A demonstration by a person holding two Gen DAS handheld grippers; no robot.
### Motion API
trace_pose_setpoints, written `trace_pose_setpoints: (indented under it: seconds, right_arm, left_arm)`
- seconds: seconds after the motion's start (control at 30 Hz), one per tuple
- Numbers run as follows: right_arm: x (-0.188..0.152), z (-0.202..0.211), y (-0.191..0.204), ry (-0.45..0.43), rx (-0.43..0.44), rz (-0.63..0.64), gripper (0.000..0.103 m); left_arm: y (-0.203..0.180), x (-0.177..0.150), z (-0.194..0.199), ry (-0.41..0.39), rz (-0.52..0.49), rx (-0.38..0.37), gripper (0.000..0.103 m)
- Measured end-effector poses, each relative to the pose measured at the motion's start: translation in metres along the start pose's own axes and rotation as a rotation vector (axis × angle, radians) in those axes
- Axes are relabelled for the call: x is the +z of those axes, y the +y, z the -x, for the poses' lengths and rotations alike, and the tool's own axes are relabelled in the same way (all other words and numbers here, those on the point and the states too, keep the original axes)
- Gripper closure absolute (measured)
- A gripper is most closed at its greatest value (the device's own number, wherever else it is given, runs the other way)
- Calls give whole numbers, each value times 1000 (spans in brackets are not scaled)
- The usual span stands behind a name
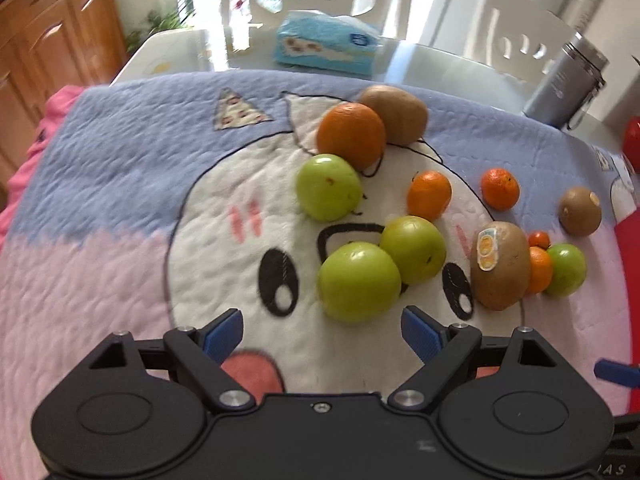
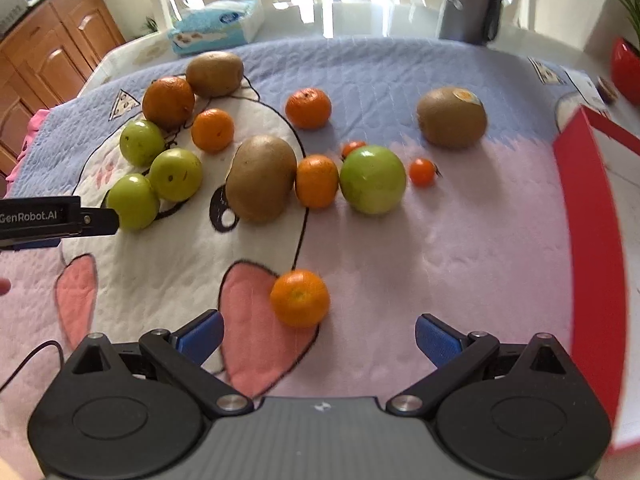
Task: Organize fruits
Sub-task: 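Move the left tool toward a green apple while the right tool approaches a tangerine, then close the left tool on the green apple while the right tool grips the tangerine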
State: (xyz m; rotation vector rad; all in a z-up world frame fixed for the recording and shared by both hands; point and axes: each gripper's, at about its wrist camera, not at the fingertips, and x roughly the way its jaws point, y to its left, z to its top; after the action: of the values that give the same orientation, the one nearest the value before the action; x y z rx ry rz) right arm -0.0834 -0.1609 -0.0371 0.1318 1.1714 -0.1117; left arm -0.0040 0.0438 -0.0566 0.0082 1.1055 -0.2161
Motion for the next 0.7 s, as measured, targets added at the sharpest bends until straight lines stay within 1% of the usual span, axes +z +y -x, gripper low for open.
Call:
trace_pose_setpoints:
  seconds: [0.07,0.1,0.13,0.17,0.2,0.3,0.37,0.43,0.5,0.53,0.57,0.6,0.63,0.67,0.7]
  right_arm:
    - [-3,-18,-2,-24,7,13,0]
    - [-5,-27,-3,-25,7,25,0]
    - [-6,-35,-3,-24,-2,32,0]
    - [-9,-42,-4,-28,-4,29,0]
    - [-13,-44,-4,-59,-10,22,0]
    - [-29,-41,-3,-161,-27,-30,0]
    - [-37,-41,2,-195,-45,4,0]
    - [-34,-41,1,-191,-43,9,0]
    - [-25,-42,1,-144,-39,23,0]
    - [-23,-41,1,-129,-37,25,3]
    - [-20,-41,1,-121,-33,27,6]
    - [-20,-38,1,-134,-32,37,21]
    - [-21,-35,1,-156,-26,52,45]
    - [-21,-31,0,-168,-3,70,55]
    - [-21,-28,-1,-167,23,84,65]
  left_arm:
    - [-5,-3,-15,-33,-69,9,0]
    - [-7,-4,-23,-24,-99,11,0]
    - [-10,-5,-31,-4,-121,35,0]
    - [-14,-6,-37,-7,-150,55,0]
    - [-17,-9,-37,-37,-166,67,0]
    - [-19,-16,-38,-93,-144,75,0]
    - [-18,-24,-36,-141,-145,78,0]
    - [-20,-28,-36,-170,-153,93,0]
    - [-22,-29,-35,-181,-167,101,0]
    - [-23,-30,-33,-181,-170,99,0]
    - [-22,-28,-32,-181,-171,95,0]
    - [-21,-26,-31,-189,-172,86,12]
    - [-21,-26,-28,-206,-181,64,21]
    - [-22,-26,-24,-231,-198,35,42]
    - [-24,-25,-21,-247,-218,27,44]
